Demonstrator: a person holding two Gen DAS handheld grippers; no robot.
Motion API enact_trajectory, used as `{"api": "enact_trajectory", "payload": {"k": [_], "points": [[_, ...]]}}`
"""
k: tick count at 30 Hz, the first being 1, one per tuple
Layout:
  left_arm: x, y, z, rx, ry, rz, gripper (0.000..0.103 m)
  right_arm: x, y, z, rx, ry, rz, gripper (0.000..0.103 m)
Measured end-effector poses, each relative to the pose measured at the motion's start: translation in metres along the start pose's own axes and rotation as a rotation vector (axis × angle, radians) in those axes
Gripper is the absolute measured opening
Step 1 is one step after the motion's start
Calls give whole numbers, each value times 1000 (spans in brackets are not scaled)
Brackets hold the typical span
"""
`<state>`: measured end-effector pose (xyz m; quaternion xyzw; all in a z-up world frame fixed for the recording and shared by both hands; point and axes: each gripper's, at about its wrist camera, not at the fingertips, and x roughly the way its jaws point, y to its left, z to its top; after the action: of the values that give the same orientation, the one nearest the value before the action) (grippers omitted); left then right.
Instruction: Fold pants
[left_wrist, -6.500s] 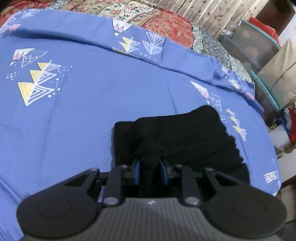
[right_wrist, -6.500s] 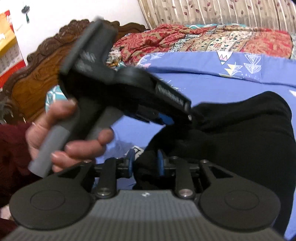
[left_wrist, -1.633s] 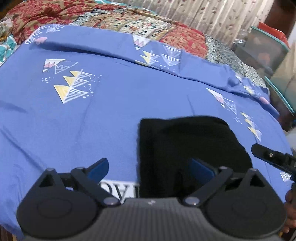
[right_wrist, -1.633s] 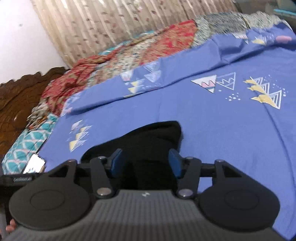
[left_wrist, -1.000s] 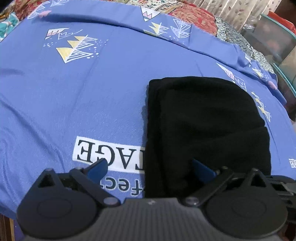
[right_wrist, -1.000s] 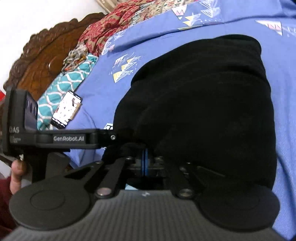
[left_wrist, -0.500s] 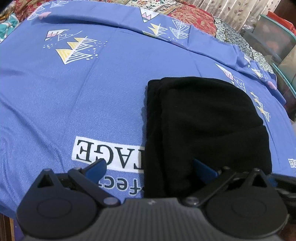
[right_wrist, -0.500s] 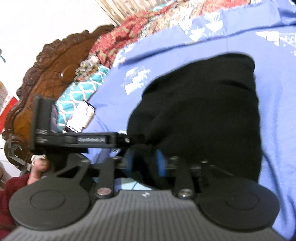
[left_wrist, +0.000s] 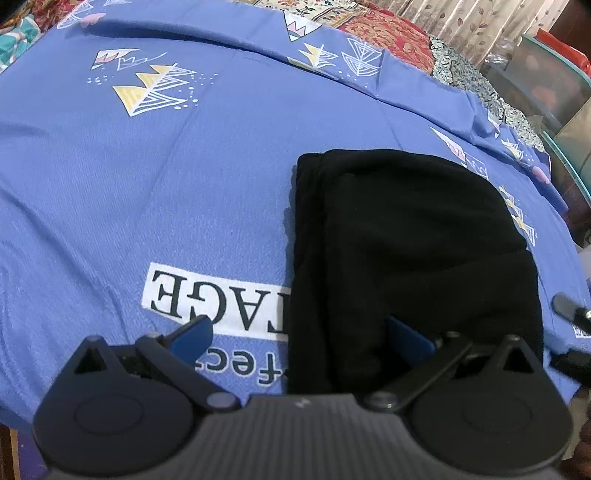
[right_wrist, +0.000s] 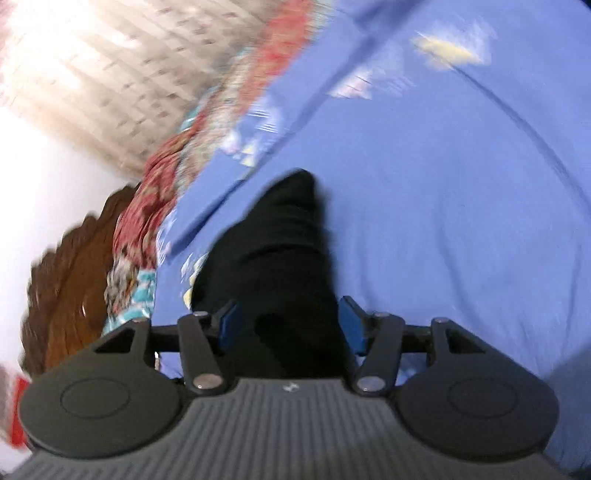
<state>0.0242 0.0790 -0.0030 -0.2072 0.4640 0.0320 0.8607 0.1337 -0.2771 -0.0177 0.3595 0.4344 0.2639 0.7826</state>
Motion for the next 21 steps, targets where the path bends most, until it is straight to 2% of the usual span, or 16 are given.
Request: {"api": "enact_trajectory", "payload": {"k": [6, 16, 21], "points": [[2, 3, -1, -4, -3, -9, 103, 9, -17, -8, 139, 48, 3, 64], [0, 3, -8, -12, -38, -19, 103, 9, -15, -8, 155, 35, 5, 72], [1, 6, -7, -32, -28, -32, 103, 9, -14, -10, 145, 24, 5, 77]]}}
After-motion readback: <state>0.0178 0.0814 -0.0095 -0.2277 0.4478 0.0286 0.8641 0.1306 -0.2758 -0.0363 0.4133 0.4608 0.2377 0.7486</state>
